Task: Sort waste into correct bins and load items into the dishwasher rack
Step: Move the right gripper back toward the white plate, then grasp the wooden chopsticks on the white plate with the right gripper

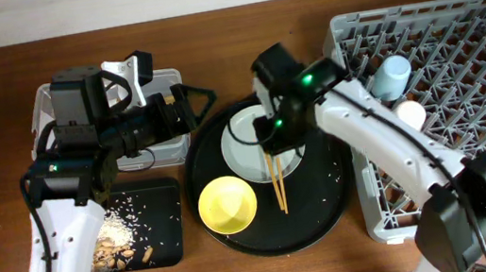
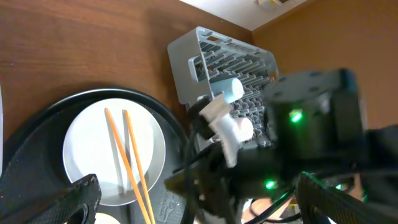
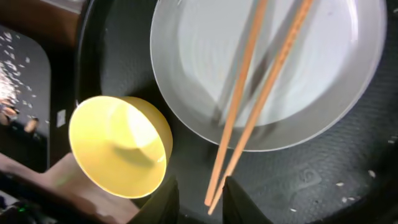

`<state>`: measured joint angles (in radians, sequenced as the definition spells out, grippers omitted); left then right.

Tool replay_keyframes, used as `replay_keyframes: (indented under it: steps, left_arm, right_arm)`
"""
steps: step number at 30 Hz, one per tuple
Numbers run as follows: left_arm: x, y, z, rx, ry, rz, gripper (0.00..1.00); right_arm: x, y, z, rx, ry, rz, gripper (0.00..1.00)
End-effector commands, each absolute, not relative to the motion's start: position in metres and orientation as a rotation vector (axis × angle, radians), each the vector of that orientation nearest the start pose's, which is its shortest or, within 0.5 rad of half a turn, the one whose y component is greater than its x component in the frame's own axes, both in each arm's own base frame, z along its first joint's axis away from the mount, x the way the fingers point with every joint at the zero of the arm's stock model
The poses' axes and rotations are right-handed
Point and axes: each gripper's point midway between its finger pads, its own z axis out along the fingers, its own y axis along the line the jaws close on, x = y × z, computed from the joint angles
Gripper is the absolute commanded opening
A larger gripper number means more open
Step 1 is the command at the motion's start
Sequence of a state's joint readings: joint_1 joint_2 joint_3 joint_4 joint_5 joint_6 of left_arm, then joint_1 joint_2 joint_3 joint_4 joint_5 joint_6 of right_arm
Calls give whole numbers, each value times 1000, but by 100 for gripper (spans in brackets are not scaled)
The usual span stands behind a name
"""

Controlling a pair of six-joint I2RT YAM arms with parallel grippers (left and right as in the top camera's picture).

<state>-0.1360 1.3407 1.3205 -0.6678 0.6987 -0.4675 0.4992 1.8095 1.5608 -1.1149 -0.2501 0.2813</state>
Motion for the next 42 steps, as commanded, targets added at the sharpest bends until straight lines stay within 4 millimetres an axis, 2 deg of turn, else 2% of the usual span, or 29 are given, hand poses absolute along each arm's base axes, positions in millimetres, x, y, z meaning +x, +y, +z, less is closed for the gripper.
replay_keyframes:
  steps: [1,5,9,10,11,12,14,18,23,28,33,42]
  left_arm:
    - [348,-158,298,21,2288,-1097,99]
    - [348,-158,298,21,2288,-1097,99]
    - [341,-165,303,-4,2293,-1204,99]
    - [343,-164,304,-23,2288,-1201,99]
    - [346,-161,306,-25,2275,-1195,99]
    - [348,-155,306,-43,2270,-1187,99]
    - [356,-138,306,-100,2257,-1160,99]
    - [366,-87,300,-280,2244,-1097,99]
    - [363,-52,288,-443,2268,-1061,99]
    - [363,-46,287,-464,2263,-1050,99]
    - [363,-46,287,-464,2263,-1050,99]
    - [363,-46,288,-464,2263,-1051,99]
  right_arm:
    - [311,218,113,-367,3001,388,23]
    - [311,221,96,-365,2991,409,23]
    - [313,224,84,-376,2967,423,25]
    - [313,226,82,-383,2960,426,31]
    - [312,228,79,-391,2953,424,43]
    - [312,229,75,-397,2945,416,50]
    - [313,228,71,-400,2934,393,52]
    - [317,229,62,-383,2911,400,52]
    - [317,229,56,-367,2904,407,51]
    - [325,233,56,-350,2865,422,50]
    - [334,225,48,-274,2860,337,46]
    - [337,240,24,-278,2868,342,40]
